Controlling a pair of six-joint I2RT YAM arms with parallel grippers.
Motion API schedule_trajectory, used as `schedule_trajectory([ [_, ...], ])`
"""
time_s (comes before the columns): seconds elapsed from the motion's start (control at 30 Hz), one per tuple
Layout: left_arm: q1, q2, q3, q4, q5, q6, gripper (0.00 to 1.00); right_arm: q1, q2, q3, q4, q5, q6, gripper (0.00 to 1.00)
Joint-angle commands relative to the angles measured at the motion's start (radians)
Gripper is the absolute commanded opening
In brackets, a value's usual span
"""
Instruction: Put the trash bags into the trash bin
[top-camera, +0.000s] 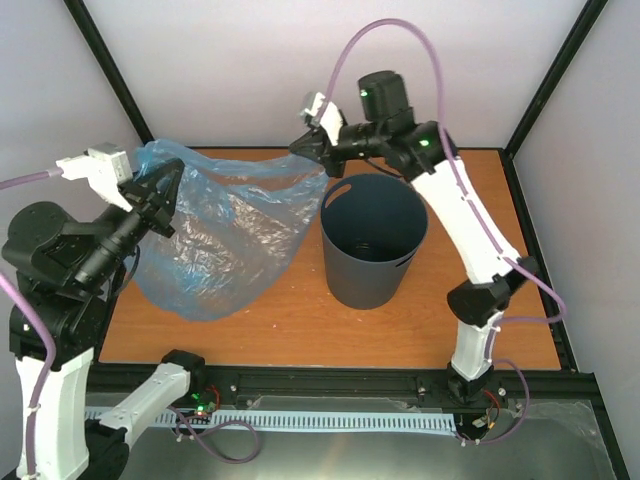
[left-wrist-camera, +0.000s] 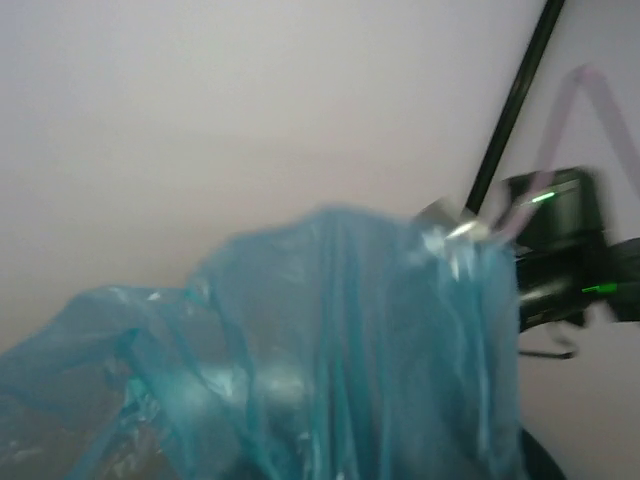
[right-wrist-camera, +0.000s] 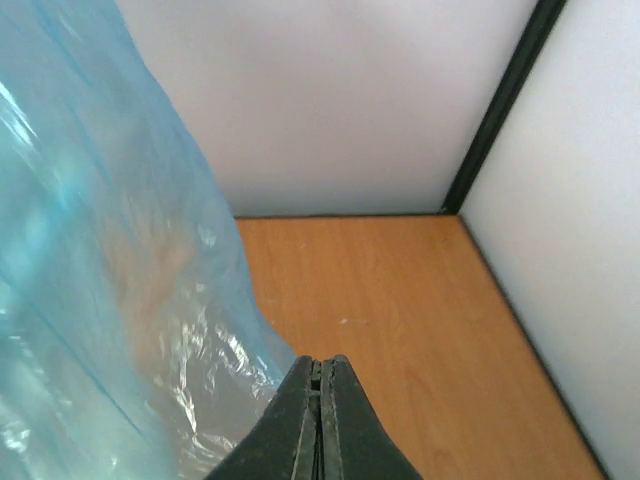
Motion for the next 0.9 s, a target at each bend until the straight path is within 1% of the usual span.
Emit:
schedule_trajectory([
  [0.0, 0.004, 0.022, -0.036, -0.031, -0.087, 0.006, 0.01, -0.012, -0.13, 0.001, 0.066, 0.089, 0.079, 0.03],
  [0.13, 0.004, 0.074, 0.004, -0.007, -0.135, 0.003, 0.01, -0.027, -0.194, 0.003, 0.116, 0.142, 0.15, 0.03],
  [0.23, 0.004, 0.1, 0.049, 0.081, -0.112, -0.015, 0.01, -0.04, -0.234, 0.017, 0.148, 0.2, 0.193, 0.03],
  [0.33, 0.004, 0.149, 0.111, 0.121, -0.005, -0.048, 0.01, -0.062, -0.273, 0.037, 0.163, 0.239, 0.228, 0.03],
  [0.5, 0.004, 0.247, 0.195, 0.182, 0.275, -0.139, 0.01, -0.073, -0.37, 0.035, 0.168, 0.295, 0.244, 0.03],
  [0.53, 0.004, 0.261, 0.206, 0.196, 0.304, -0.161, 0.01, -0.073, -0.388, 0.034, 0.17, 0.31, 0.247, 0.03],
  [0.87, -0.002, 0.329, 0.248, 0.312, 0.434, -0.287, 0.01, -0.073, -0.536, 0.035, 0.213, 0.444, 0.243, 0.03],
])
